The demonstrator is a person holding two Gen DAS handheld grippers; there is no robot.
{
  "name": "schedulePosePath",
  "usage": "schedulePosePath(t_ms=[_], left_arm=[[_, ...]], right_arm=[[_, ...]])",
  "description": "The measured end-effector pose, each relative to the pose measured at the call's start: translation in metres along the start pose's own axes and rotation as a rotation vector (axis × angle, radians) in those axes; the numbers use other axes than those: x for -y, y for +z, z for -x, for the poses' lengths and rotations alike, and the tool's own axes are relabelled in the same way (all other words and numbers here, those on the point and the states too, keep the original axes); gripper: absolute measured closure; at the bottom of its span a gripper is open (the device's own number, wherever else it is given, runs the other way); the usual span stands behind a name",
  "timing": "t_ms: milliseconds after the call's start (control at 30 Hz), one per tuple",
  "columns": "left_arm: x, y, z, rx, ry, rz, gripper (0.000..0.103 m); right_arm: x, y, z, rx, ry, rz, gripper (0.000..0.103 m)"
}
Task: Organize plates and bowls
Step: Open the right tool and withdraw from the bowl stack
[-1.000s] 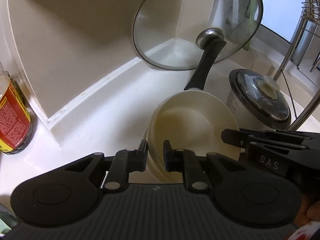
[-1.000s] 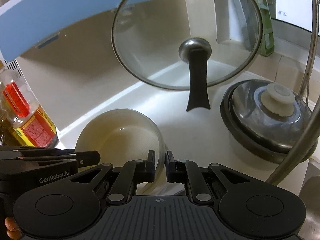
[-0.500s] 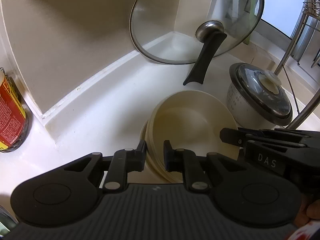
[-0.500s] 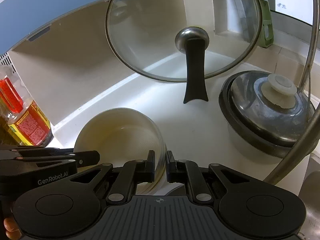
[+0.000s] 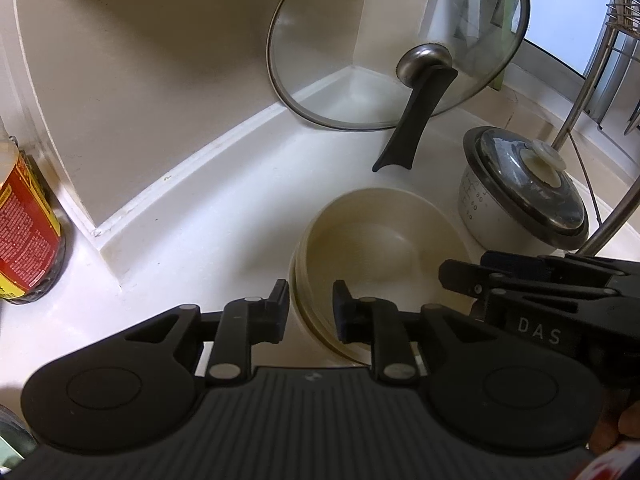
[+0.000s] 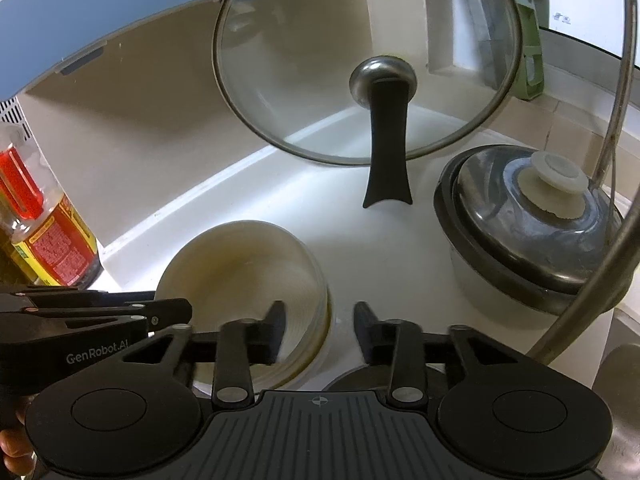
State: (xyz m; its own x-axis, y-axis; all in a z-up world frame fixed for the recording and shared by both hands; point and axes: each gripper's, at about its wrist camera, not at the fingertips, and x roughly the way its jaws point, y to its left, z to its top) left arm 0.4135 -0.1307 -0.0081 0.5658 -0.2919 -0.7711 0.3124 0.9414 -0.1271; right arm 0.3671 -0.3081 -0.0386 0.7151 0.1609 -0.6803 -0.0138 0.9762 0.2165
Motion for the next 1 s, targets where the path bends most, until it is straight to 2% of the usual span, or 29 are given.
schedulePosePath(t_ms=[700, 800, 900, 1000], left_arm=[[0.008, -0.017, 0.037, 0.044, -0.007, -0.011, 0.082], [0.009, -0.022, 0.044, 0.046, -0.004, -0.016, 0.079], [0.009, -0.028, 0.05, 0.045, 0.007, -0.018, 0.07], [0.009, -0.036, 0.056, 0.04, 0.01, -0.016, 0.069]], right_arm=[[0.001, -0.02, 0.037, 0.034, 0.06, -0.039, 0.063], [-0.002, -0.025, 0.043, 0.032, 0.066, -0.032, 0.063], [-0.003, -0.03, 0.048, 0.028, 0.074, -0.031, 0.063], [-0.004, -0.036, 0.054, 0.018, 0.082, -0.032, 0.063]])
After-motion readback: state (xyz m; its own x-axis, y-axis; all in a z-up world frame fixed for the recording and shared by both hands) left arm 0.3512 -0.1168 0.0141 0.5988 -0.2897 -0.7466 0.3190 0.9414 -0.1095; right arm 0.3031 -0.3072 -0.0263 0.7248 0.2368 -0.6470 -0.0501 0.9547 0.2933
